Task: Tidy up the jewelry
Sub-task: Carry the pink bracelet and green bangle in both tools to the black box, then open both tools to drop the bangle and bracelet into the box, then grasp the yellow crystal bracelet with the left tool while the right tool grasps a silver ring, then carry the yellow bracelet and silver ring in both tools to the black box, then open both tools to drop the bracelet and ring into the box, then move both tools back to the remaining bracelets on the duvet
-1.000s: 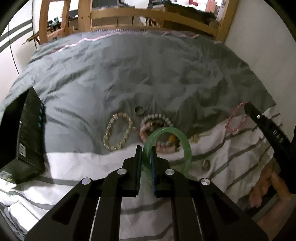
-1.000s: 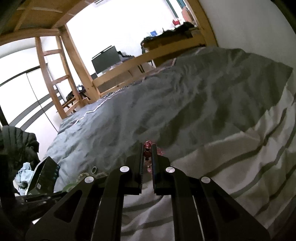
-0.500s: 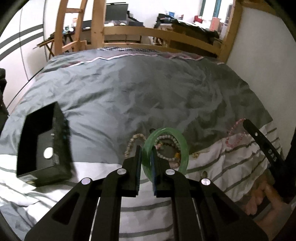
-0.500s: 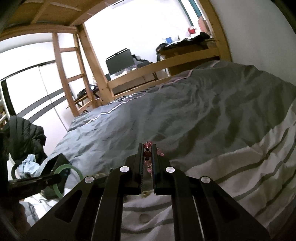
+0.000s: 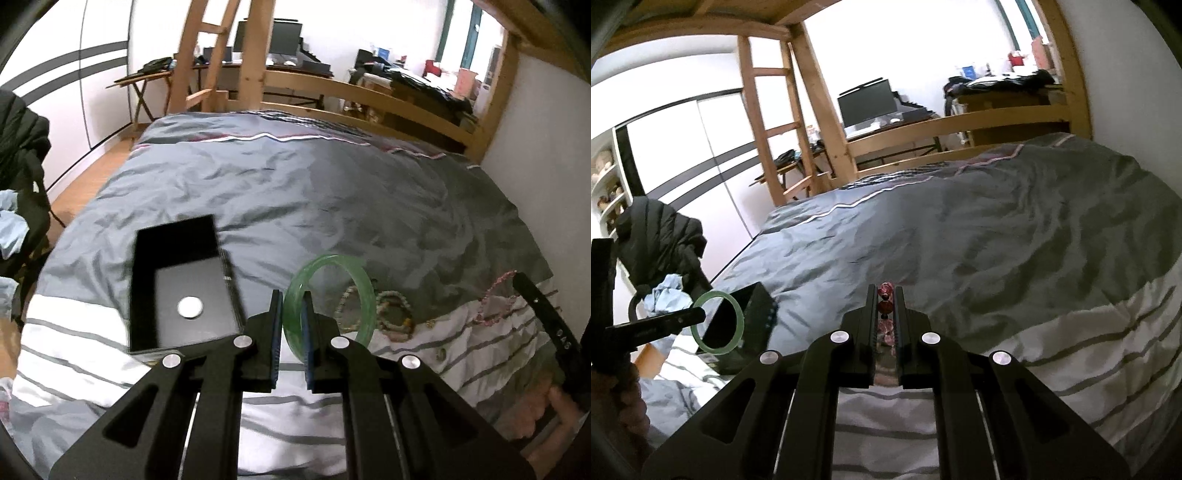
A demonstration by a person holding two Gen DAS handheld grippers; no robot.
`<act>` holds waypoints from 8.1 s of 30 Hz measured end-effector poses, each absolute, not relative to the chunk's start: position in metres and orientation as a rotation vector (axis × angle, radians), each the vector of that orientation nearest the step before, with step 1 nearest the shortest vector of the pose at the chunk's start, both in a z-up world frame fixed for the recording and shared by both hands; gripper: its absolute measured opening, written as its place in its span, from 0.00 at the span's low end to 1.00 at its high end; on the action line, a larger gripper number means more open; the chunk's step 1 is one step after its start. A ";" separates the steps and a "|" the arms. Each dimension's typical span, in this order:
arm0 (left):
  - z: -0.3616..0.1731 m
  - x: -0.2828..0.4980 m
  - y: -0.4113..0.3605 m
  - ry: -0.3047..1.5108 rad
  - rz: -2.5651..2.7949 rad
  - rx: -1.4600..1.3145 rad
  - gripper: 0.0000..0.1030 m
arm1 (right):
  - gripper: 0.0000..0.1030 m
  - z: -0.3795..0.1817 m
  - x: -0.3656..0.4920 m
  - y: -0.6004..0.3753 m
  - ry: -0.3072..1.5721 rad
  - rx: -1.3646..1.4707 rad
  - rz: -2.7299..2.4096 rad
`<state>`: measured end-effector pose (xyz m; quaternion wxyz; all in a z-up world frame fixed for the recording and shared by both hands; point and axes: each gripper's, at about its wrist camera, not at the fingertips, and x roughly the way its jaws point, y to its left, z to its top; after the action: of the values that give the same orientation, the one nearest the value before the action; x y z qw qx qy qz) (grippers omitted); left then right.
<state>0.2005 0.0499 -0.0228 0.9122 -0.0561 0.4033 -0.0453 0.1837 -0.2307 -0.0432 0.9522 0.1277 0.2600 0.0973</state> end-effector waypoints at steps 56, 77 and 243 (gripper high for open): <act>-0.060 0.240 0.206 0.780 0.039 -0.281 0.65 | 0.82 -0.079 0.249 0.009 0.673 0.175 0.551; 0.002 0.179 0.035 0.800 -0.170 -0.148 0.82 | 0.87 -0.018 0.156 -0.189 0.617 0.229 0.252; -0.006 0.231 0.136 0.825 -0.188 -0.239 0.85 | 0.95 -0.042 0.201 -0.048 0.663 0.031 0.369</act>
<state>0.2315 0.1361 -0.0062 0.9048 -0.1159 0.3996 -0.0911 0.2008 -0.0484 -0.0418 0.9288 0.0153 0.3235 0.1801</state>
